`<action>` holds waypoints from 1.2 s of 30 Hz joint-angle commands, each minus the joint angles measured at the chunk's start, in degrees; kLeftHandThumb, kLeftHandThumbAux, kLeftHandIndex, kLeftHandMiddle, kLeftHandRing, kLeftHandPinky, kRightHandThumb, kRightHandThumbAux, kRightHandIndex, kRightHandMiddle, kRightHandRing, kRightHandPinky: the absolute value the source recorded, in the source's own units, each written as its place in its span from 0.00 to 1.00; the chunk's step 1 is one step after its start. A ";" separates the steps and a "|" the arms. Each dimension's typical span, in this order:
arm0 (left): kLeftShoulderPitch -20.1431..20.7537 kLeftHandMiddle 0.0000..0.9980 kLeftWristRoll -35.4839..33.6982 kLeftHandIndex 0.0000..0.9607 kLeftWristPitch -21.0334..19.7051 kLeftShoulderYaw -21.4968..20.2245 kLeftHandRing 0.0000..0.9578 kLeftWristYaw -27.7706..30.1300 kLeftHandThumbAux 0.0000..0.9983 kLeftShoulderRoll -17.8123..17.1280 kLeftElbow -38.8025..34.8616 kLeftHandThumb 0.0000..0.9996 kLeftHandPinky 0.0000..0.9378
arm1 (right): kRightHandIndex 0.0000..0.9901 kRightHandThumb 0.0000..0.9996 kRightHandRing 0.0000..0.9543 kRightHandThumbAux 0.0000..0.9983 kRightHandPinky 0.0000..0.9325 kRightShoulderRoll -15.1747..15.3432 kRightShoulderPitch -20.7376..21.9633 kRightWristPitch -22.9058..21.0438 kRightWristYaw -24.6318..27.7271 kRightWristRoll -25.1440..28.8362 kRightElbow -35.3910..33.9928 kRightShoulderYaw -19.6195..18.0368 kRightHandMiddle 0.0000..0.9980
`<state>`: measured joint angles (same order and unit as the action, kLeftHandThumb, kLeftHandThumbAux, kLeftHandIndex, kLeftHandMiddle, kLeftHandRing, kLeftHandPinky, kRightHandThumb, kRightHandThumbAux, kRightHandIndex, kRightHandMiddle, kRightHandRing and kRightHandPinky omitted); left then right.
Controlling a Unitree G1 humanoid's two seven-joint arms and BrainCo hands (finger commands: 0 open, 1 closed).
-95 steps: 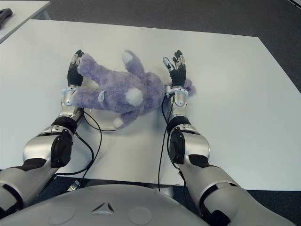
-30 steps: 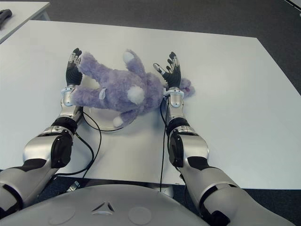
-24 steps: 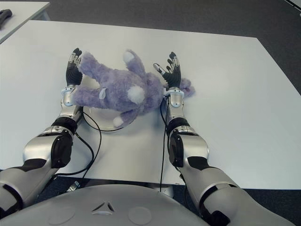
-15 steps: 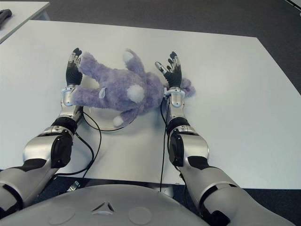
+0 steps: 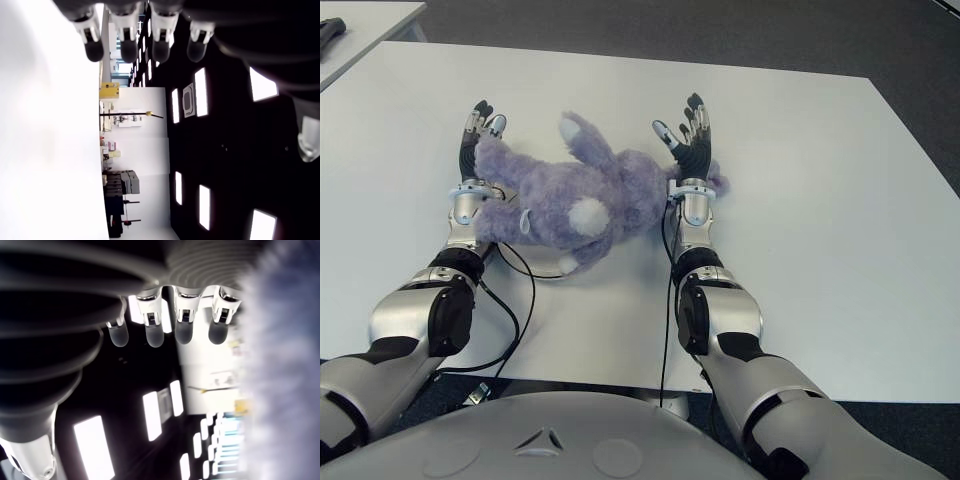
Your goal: Put the doll into the plate.
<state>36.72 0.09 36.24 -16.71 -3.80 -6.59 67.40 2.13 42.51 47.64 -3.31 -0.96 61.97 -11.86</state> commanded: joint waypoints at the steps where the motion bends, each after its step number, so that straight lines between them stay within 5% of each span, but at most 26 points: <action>1: -16.11 0.02 0.59 0.02 -1.13 0.71 0.00 -1.92 0.43 4.62 8.16 0.00 0.00 | 0.03 0.00 0.01 0.68 0.00 0.00 -0.10 3.22 1.78 -0.72 -1.63 2.20 0.04; 36: -15.65 0.02 0.72 0.01 -2.36 1.08 0.00 -1.97 0.44 5.02 8.50 0.00 0.00 | 0.02 0.00 0.00 0.59 0.00 2.69 1.49 1.47 8.11 1.51 -8.58 3.30 0.02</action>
<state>36.82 0.20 35.22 -16.32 -4.62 -6.47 67.40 3.74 43.39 49.31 3.55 -0.05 54.59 -9.29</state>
